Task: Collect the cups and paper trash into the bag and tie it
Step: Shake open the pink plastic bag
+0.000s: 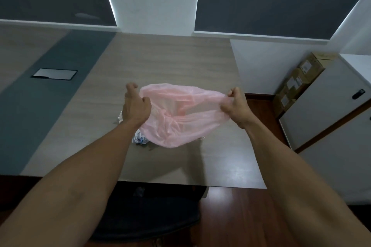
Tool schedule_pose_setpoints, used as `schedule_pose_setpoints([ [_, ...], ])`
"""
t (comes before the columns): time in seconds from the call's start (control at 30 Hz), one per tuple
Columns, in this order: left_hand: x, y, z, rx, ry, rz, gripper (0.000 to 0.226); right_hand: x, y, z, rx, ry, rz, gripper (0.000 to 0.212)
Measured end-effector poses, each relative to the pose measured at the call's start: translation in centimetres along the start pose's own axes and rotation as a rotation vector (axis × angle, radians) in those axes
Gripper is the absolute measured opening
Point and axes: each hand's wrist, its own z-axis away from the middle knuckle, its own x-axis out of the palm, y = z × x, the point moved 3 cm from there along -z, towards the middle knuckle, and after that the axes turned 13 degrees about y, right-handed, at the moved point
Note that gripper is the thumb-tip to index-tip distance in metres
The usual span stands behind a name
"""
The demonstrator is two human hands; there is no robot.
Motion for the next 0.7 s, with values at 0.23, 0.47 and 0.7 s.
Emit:
schedule_pose_setpoints([
  [0.23, 1.9, 0.3, -0.6, 0.513, -0.233, -0.241, 0.017, -0.3, -0.1, -1.0, -0.171, 0.126, 0.421, 0.041],
  [0.47, 3.0, -0.3, 0.1, 0.401, -0.487, -0.597, 0.086, 0.6, 1.7, -0.6, -0.146, -0.078, 0.968, 0.095],
  [0.7, 2.5, 4.5, -1.8, 0.316, -0.406, -0.502, 0.081, 1.0, -3.2, -2.3, -0.282, 0.064, 0.832, 0.104],
])
